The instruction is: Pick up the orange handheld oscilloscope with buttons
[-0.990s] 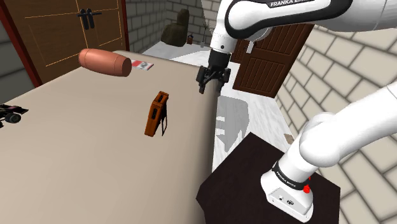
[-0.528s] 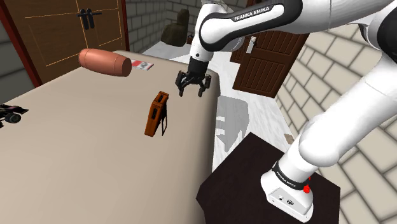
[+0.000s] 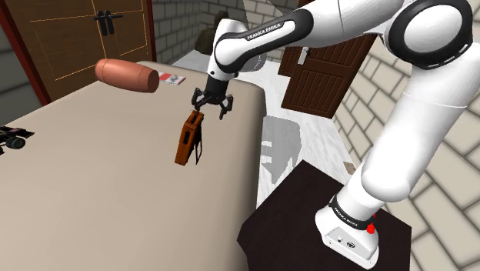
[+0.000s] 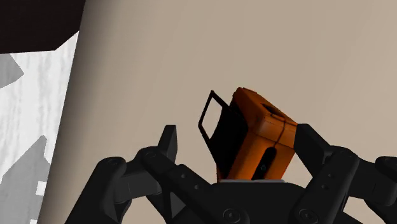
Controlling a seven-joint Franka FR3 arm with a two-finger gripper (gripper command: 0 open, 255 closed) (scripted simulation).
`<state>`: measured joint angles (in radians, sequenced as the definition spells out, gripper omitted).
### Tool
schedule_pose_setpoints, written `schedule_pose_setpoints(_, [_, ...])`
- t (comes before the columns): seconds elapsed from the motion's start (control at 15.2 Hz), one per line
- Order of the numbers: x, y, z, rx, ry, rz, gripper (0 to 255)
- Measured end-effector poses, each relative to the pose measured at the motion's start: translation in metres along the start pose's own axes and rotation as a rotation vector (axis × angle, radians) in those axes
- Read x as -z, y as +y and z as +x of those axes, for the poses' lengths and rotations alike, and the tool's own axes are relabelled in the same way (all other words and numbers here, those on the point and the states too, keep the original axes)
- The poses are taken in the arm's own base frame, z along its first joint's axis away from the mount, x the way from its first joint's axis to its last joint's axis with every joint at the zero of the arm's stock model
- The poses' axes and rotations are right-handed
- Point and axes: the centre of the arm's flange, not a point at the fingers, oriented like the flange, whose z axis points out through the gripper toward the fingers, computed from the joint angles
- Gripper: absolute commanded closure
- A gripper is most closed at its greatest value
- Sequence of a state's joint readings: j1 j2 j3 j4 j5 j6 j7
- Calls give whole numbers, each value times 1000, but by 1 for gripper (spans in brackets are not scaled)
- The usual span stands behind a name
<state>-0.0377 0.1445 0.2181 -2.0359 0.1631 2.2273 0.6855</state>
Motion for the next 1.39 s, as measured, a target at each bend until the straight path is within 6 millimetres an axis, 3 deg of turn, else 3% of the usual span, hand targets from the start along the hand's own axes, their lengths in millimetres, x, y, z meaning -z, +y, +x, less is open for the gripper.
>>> schedule_pose_setpoints(0.46, [-45,-33,68,-160,32,27,0])
schedule_pose_setpoints(1.06, [-90,-33,82,-191,38,32,0])
schedule_pose_setpoints(1.12, [-92,-33,82,-191,38,32,255])
schedule_pose_setpoints(1.39, [-92,-32,83,-192,41,34,255])
